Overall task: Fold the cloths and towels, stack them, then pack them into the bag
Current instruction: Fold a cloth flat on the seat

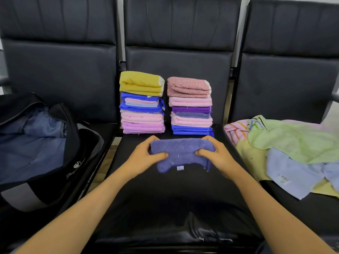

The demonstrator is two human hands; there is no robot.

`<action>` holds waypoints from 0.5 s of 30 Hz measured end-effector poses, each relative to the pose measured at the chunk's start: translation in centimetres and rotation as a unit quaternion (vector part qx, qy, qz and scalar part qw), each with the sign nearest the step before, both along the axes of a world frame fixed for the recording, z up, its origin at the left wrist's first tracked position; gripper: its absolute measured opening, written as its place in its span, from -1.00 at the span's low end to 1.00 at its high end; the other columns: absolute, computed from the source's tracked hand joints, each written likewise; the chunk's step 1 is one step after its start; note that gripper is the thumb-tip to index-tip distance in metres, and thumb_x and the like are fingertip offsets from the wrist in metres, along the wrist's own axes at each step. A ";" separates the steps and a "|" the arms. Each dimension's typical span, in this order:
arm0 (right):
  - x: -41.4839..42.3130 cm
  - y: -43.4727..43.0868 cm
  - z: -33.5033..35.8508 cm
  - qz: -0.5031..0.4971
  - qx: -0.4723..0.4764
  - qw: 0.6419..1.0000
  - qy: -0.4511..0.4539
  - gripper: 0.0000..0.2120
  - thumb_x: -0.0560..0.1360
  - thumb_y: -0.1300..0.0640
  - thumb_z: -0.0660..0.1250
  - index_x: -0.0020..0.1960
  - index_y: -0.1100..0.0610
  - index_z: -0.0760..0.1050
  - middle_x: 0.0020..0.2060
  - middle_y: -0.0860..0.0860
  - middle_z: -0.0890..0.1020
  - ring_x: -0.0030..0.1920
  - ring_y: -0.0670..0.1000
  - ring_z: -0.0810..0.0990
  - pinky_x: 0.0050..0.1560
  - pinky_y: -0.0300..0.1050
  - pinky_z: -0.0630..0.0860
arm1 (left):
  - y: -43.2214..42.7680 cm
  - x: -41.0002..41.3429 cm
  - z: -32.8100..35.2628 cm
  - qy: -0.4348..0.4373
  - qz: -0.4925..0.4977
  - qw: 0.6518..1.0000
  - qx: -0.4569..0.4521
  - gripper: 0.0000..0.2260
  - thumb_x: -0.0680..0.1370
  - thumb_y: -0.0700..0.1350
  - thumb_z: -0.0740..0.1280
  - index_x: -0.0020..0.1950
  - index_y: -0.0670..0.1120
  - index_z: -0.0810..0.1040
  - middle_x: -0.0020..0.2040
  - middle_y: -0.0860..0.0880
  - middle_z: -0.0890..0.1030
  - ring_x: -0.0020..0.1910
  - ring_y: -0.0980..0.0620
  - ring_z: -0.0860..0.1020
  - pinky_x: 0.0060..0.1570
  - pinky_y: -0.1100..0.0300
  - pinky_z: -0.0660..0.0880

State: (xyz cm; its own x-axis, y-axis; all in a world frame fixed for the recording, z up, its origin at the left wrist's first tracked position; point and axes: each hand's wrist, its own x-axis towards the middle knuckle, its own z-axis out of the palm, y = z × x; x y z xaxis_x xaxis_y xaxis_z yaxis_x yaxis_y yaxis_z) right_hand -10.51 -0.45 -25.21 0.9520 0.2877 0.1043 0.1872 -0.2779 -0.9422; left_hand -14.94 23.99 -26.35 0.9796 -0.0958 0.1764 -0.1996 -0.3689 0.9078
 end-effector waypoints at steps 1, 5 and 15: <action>0.2 -0.1 -0.1 -0.007 0.041 0.999 0.023 -0.75 0.46 0.24 0.41 0.11 0.06 0.49 -0.02 -0.01 0.62 0.03 0.00 0.59 0.10 -0.03 0.55 | -0.1 0.2 -0.1 0.011 0.018 0.999 -0.025 -0.64 0.43 -0.03 0.48 0.15 0.01 0.46 0.11 0.05 0.57 0.09 0.17 0.55 0.13 0.13 0.53; 0.9 -0.4 -0.9 -0.010 0.112 0.992 0.063 -0.75 0.51 0.14 0.35 0.17 -0.06 0.46 0.15 0.01 0.60 0.15 0.00 0.60 0.11 0.00 0.58 | -0.6 0.7 -0.7 0.044 0.082 0.986 -0.141 -0.73 0.50 -0.10 0.41 0.12 0.01 0.40 0.16 -0.08 0.59 0.06 0.06 0.60 -0.02 0.16 0.57; 2.7 -0.4 -2.2 -0.066 0.030 0.997 -0.010 -0.64 0.59 0.27 0.21 0.26 -0.07 0.22 0.25 -0.01 0.35 0.18 0.06 0.51 -0.08 -0.05 0.65 | -2.4 2.2 -0.1 0.117 0.037 0.970 -0.211 -0.77 0.60 -0.38 0.14 -0.09 -0.09 0.47 0.02 -0.08 0.45 -0.09 0.03 0.51 -0.19 0.18 0.59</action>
